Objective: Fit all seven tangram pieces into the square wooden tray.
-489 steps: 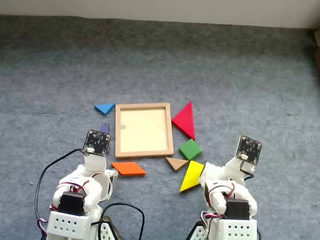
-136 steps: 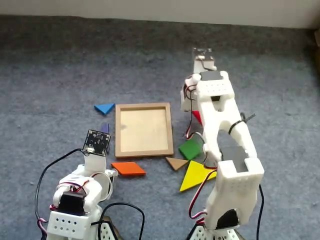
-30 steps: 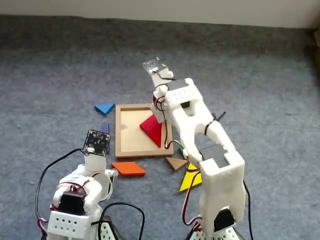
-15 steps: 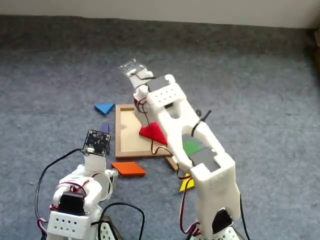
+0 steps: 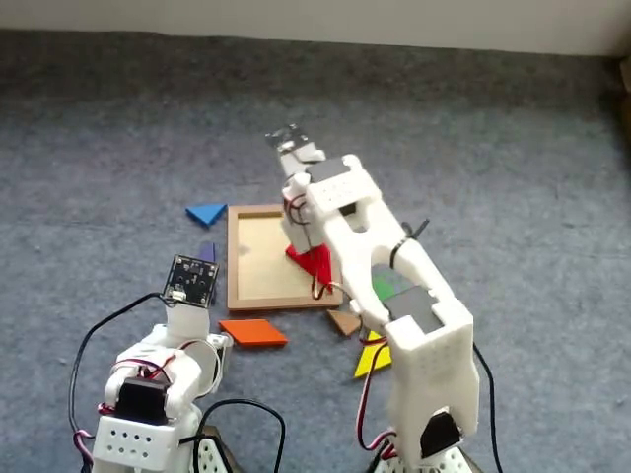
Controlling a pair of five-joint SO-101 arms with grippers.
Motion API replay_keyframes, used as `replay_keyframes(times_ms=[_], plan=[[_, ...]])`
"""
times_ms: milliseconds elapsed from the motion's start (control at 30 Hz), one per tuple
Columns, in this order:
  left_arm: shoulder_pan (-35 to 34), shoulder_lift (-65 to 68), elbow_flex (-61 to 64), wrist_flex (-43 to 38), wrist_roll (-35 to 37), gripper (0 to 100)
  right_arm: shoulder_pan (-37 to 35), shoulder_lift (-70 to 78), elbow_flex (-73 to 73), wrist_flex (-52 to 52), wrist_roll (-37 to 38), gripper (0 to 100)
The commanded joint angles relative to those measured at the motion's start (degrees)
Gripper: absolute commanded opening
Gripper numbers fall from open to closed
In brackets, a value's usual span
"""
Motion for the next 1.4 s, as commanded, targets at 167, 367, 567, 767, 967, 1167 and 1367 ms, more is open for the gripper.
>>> replay_keyframes(times_ms=[167, 367, 567, 767, 967, 1167, 1367], plan=[[0.9, -2.1, 1.1, 0.2, 0.4, 15, 4.8, -9.6, -0.4, 5.1, -0.4, 0.4], [0.9, -2.1, 1.1, 0.2, 0.4, 15, 5.6, -22.6, 1.5, 13.1, -0.8, 0.4], [0.9, -2.1, 1.1, 0.2, 0.4, 15, 7.1, -36.4, 12.6, 15.6, -0.9, 0.4], [0.9, -2.1, 1.1, 0.2, 0.4, 15, 7.2, -49.5, 29.8, 11.1, -0.9, 0.4], [0.9, -2.1, 1.1, 0.2, 0.4, 15, 8.6, -55.5, 39.6, 5.8, -0.9, 1.7], [0.9, -2.1, 1.1, 0.2, 0.4, 15, 10.8, -55.4, 43.5, 5.4, -5.4, 19.7], [0.9, -2.1, 1.1, 0.2, 0.4, 15, 10.8, -55.4, 47.3, -0.5, 1.2, 25.5]])
